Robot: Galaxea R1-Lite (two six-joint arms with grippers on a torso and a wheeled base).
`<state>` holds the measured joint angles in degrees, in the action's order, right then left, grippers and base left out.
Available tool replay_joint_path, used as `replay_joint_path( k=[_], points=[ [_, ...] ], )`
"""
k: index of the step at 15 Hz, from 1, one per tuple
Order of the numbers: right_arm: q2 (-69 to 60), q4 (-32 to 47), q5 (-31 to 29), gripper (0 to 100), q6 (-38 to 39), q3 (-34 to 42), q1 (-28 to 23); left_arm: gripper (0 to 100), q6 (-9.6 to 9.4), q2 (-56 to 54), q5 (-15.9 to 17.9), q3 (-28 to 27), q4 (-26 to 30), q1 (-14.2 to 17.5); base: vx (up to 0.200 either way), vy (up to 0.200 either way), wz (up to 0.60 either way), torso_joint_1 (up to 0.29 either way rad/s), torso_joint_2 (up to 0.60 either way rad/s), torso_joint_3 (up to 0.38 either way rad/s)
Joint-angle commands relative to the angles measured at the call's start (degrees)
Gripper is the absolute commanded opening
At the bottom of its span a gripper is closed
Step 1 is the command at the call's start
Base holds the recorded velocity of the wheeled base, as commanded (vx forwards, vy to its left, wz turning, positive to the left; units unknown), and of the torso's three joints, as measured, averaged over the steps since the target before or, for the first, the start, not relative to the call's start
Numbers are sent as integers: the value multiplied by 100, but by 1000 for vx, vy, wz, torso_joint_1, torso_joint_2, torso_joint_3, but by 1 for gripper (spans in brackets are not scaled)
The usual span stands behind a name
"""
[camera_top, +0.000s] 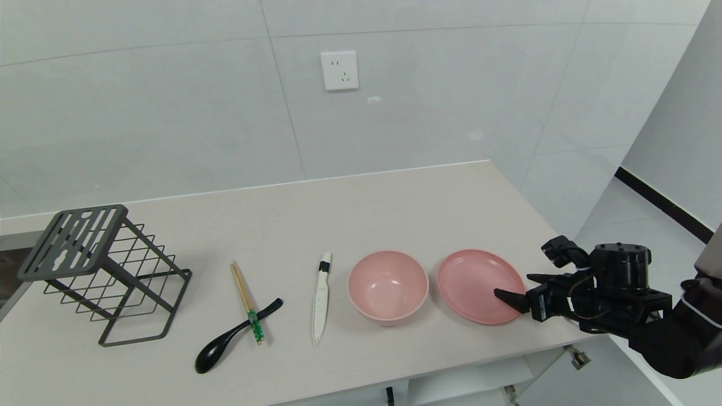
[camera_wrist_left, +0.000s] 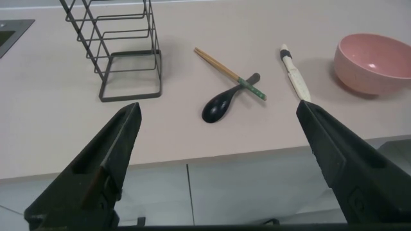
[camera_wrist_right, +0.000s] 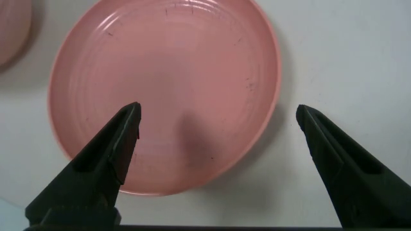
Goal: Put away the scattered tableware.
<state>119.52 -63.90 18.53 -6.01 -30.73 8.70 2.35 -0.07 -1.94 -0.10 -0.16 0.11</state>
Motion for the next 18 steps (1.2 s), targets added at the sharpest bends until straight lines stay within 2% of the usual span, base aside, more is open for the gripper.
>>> replay_joint_path(
  k=[1, 13, 17, 18],
  points=[
    [63, 1, 2, 100, 3, -3, 8, 100, 2, 7, 0, 1, -2, -2, 0, 0, 0, 0, 0, 0],
    [766, -26, 2, 100, 3, -926, 52, 100, 2, 7, 0, 1, -2, -2, 0, 0, 0, 0, 0, 0],
    [801, -26, 2, 100, 3, -864, 149, 100, -7, 7, 0, 1, -2, 7, 0, 0, 0, 0, 0, 0],
    [801, -26, 2, 0, 3, -864, 167, 100, -7, 7, 0, 1, -2, -2, 0, 0, 0, 0, 0, 0]
  ],
)
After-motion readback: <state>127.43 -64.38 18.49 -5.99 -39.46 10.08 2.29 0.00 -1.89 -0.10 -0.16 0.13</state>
